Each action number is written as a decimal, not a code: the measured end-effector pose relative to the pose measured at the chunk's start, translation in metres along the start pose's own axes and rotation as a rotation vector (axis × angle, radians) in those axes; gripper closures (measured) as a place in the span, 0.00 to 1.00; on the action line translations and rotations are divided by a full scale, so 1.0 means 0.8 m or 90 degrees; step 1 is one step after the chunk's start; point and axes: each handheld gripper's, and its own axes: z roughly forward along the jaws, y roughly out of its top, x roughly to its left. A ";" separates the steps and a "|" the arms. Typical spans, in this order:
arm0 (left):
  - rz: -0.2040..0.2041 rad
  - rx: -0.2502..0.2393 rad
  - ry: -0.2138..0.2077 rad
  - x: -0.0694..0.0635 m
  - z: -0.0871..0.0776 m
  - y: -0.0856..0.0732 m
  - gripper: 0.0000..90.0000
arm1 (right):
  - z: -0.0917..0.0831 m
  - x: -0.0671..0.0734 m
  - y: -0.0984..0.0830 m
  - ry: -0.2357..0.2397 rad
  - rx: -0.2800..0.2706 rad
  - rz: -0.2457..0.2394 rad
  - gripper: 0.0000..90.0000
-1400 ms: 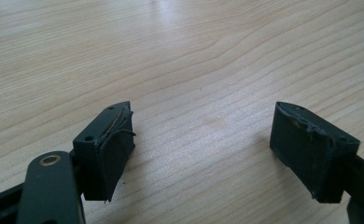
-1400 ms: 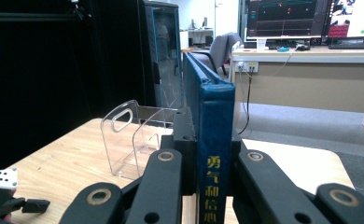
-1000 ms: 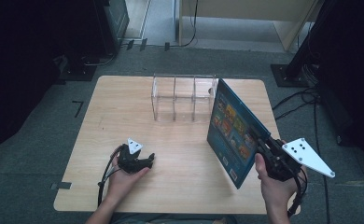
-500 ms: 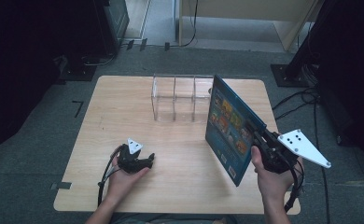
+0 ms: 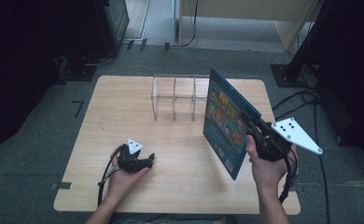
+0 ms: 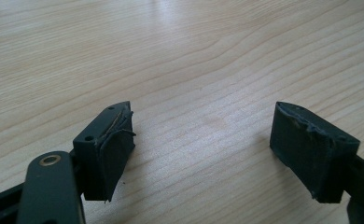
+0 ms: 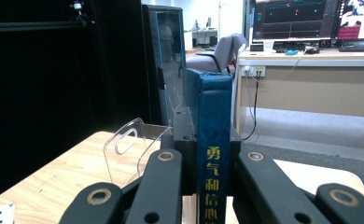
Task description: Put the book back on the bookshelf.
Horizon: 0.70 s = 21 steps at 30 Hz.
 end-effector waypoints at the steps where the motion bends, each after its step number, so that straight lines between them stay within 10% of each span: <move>1: 0.000 0.000 0.000 0.000 0.000 0.000 0.24 | 0.005 0.001 0.001 -0.002 -0.002 0.001 0.93; 21: 0.001 -0.003 -0.002 0.000 0.000 0.000 0.24 | 0.071 0.009 0.011 -0.024 -0.007 -0.009 0.93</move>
